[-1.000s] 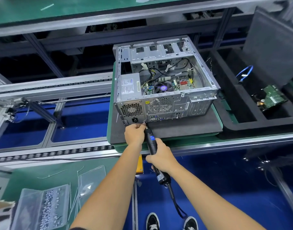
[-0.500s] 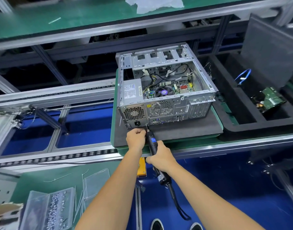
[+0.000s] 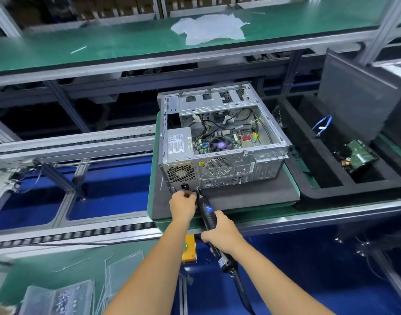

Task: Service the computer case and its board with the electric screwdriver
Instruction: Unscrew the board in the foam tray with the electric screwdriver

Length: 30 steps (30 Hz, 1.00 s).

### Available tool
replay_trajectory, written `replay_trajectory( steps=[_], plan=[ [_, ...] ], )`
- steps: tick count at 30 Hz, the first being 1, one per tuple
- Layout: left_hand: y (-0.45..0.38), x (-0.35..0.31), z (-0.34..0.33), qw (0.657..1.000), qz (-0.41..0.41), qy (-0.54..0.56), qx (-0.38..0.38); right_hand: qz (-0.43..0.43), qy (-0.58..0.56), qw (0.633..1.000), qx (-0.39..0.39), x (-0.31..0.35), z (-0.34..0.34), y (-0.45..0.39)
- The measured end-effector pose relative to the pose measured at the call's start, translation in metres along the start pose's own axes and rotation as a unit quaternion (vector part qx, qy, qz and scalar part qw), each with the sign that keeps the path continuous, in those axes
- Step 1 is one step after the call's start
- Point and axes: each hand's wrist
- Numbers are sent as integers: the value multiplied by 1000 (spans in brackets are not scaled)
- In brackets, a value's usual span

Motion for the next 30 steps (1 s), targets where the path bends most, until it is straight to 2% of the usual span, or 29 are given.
replay_trajectory(
  steps=[10,18,24,30],
  plan=[
    [-1,-8,-10,989,-10,-130,-73,-9,-6,1000,21,-11,14,1],
    [9,-4,-21,960,-86,-235,-123,-2,-8,999,42,-12,31,0],
    [8,-2,-20,952,-114,-262,-111,10,-7,998,60,-12,39,5],
    [5,-9,-1,983,-72,-169,-25,75,8,991,112,8,57,14]
  ],
)
Point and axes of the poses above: each hand's wrist, its own y-axis away from the middle knuckle, its own z-axis out of the back of the hand, x = y × z, and after that the axes turned 4 degrees about z, right-handed
